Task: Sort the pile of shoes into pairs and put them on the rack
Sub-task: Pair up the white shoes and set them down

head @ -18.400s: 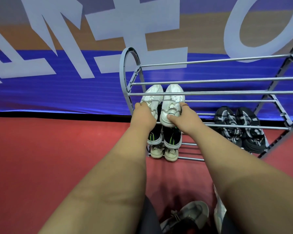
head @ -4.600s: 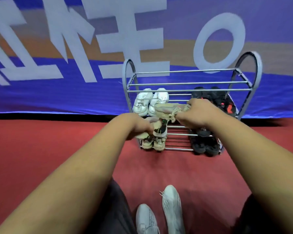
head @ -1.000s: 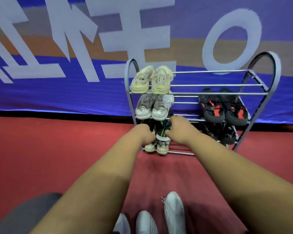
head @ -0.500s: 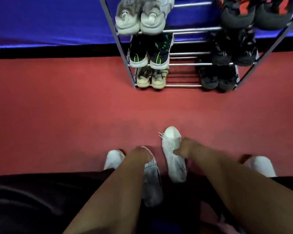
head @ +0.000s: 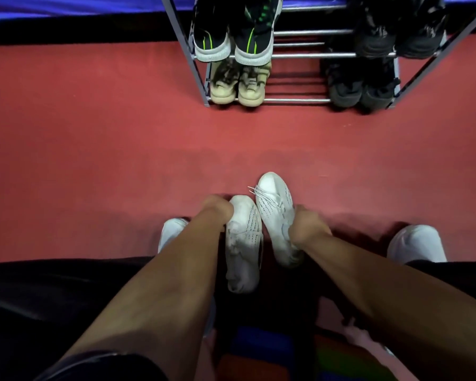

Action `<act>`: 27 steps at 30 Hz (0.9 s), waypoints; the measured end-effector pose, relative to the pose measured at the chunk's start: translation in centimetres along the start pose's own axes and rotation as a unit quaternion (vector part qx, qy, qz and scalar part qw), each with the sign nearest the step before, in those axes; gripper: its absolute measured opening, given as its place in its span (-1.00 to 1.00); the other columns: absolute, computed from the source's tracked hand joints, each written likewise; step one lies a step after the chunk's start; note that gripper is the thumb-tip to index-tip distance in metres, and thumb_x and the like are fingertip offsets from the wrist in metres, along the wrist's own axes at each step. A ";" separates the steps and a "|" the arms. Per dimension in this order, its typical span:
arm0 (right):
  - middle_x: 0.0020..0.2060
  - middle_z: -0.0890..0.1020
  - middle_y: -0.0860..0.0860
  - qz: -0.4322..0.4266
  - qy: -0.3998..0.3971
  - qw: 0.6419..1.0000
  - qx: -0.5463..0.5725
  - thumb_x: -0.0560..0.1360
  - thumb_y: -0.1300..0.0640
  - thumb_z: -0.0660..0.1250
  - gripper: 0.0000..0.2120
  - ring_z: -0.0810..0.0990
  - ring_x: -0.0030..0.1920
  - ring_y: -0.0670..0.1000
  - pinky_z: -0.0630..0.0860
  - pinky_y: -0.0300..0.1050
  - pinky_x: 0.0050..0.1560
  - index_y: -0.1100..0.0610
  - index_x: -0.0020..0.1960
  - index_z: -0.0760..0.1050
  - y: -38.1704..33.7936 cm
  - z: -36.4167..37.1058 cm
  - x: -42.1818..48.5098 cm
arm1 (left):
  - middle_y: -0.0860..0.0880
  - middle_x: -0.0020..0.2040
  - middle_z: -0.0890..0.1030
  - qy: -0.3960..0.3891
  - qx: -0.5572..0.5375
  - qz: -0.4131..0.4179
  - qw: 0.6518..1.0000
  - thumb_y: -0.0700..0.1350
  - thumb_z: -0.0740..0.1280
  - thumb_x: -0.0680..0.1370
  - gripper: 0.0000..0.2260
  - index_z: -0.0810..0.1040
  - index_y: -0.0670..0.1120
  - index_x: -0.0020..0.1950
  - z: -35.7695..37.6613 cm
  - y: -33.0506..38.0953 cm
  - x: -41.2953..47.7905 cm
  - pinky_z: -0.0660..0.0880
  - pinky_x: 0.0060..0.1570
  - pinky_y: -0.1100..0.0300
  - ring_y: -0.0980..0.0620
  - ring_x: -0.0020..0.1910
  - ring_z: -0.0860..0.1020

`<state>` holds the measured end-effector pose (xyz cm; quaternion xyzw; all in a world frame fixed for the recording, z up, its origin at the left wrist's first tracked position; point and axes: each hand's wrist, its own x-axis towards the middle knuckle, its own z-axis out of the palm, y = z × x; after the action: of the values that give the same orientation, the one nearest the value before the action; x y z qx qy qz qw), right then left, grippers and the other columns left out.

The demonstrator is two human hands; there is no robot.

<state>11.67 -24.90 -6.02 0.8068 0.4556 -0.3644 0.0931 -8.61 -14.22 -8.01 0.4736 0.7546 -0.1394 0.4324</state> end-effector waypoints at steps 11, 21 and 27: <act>0.05 0.68 0.11 0.014 0.134 0.973 0.189 0.53 0.06 0.37 -0.71 0.63 0.01 0.22 0.51 -0.07 -0.04 0.09 0.23 0.55 4.0 -8.4 3.6 | -0.14 0.02 0.68 0.031 -0.246 0.082 0.965 -0.25 0.36 0.55 -0.90 0.56 -0.08 -0.13 1.8 7.7 2.1 0.67 0.12 -0.15 -0.22 0.09 0.70; -0.18 0.66 -0.04 -0.074 0.138 0.942 0.297 0.53 0.16 0.28 -0.85 0.63 -0.17 0.04 0.44 -0.23 -0.26 0.05 0.05 0.59 0.4 -10.5 3.8 | -0.05 0.06 0.62 -0.050 -0.412 0.067 0.907 0.09 0.30 0.71 -0.69 0.52 -0.11 0.30 1.5 9.5 -3.0 0.66 0.00 -0.01 -0.03 -0.03 0.63; -0.12 0.73 0.04 -0.105 -0.130 0.909 0.381 0.62 0.16 0.36 -0.91 0.74 -0.11 0.07 0.64 -0.02 -0.10 0.01 -0.01 0.61 -2.7 -7.5 3.1 | -0.09 0.16 0.73 -0.095 -0.439 0.072 0.890 0.26 0.50 0.46 -0.46 0.67 -0.10 0.26 0.9 5.0 -1.3 0.60 0.24 -0.02 -0.10 0.12 0.70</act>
<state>14.28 -17.73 -2.20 0.6740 0.3481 -0.6196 -0.2014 -3.71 -13.01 -6.54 0.2730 0.6576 0.1935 0.6750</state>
